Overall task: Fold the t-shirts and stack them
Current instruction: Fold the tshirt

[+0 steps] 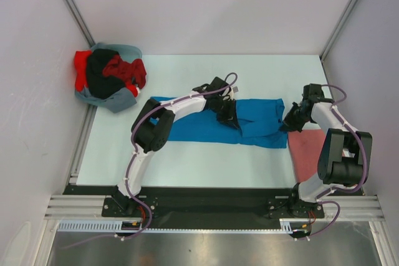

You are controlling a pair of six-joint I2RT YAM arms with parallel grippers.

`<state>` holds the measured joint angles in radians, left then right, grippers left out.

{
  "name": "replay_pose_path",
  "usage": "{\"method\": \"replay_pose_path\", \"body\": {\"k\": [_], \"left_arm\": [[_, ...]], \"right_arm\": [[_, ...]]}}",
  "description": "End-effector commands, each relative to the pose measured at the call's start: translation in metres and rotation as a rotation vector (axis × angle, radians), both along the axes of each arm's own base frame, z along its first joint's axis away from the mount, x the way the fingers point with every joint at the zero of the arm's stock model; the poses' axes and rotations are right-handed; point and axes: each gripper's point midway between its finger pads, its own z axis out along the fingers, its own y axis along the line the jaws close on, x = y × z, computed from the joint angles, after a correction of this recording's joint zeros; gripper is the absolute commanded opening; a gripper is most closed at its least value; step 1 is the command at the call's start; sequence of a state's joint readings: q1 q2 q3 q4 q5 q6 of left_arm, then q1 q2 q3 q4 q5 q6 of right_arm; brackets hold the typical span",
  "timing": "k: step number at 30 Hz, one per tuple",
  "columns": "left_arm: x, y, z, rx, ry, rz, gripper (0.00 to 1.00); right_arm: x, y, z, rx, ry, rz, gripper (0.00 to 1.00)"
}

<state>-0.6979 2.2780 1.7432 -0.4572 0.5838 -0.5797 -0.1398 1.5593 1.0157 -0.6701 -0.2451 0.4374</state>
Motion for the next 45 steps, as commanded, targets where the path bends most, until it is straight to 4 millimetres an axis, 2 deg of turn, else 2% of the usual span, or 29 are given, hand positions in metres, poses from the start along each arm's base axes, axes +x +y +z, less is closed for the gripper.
{"method": "replay_pose_path", "body": {"k": [1, 4, 8, 10, 12, 15, 16, 18, 19, 23, 34, 38, 45], "left_arm": [[0.004, -0.011, 0.010, -0.048, -0.007, -0.001, 0.18], [0.005, -0.015, 0.005, -0.045, -0.007, 0.009, 0.19], [0.018, -0.015, 0.001, -0.030, -0.042, 0.048, 0.17], [0.021, -0.011, 0.001, -0.012, -0.051, 0.066, 0.15], [0.023, -0.006, 0.009, -0.009, -0.072, 0.077, 0.13], [0.015, 0.001, 0.018, -0.001, -0.076, 0.076, 0.10], [0.009, 0.005, 0.014, 0.007, -0.056, 0.079, 0.09], [0.001, 0.000, 0.016, -0.015, -0.025, 0.084, 0.05], [-0.006, -0.001, 0.011, -0.013, 0.010, 0.094, 0.01], [-0.011, -0.007, 0.009, -0.016, 0.016, 0.116, 0.00], [0.007, -0.018, 0.003, -0.038, 0.002, 0.179, 0.00], [0.016, -0.017, -0.008, -0.023, 0.016, 0.208, 0.00], [0.034, -0.009, -0.017, -0.025, 0.034, 0.282, 0.00]], "right_arm": [[0.002, 0.003, 0.011, 0.025, -0.034, -0.016, 0.00], [0.000, 0.008, 0.010, 0.057, -0.027, -0.023, 0.00], [-0.002, 0.013, 0.013, 0.088, -0.033, -0.036, 0.00], [-0.005, 0.013, 0.012, 0.087, -0.032, -0.040, 0.00], [-0.005, 0.012, 0.011, 0.075, -0.037, -0.042, 0.00], [-0.004, 0.011, 0.010, 0.074, -0.038, -0.040, 0.00], [-0.003, 0.012, 0.011, 0.075, -0.040, -0.039, 0.00], [-0.003, 0.011, 0.010, 0.074, -0.040, -0.041, 0.00], [-0.003, 0.011, 0.010, 0.075, -0.042, -0.039, 0.00], [-0.001, 0.012, 0.012, 0.080, -0.047, -0.038, 0.00], [-0.007, 0.011, 0.012, 0.069, -0.041, -0.030, 0.00], [-0.010, 0.011, 0.009, 0.069, -0.028, -0.033, 0.00], [-0.023, 0.010, -0.005, 0.058, 0.014, -0.045, 0.00]]}}
